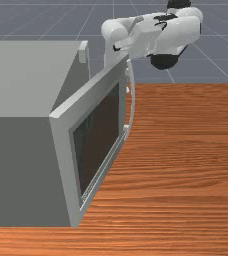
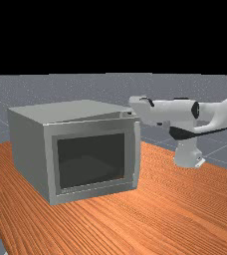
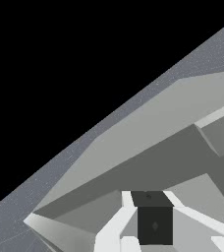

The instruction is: Open the microwave

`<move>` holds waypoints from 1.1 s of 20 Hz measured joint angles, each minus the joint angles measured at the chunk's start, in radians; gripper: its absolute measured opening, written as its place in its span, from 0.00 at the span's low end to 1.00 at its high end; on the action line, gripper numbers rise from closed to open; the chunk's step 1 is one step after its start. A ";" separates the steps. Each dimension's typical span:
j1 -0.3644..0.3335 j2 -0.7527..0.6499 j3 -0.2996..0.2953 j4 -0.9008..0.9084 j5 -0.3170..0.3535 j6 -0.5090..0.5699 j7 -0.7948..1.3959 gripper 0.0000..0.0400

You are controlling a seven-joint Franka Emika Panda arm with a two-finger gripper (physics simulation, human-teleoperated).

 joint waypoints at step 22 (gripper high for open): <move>0.044 -0.138 0.342 -0.291 0.231 0.785 -0.236 0.00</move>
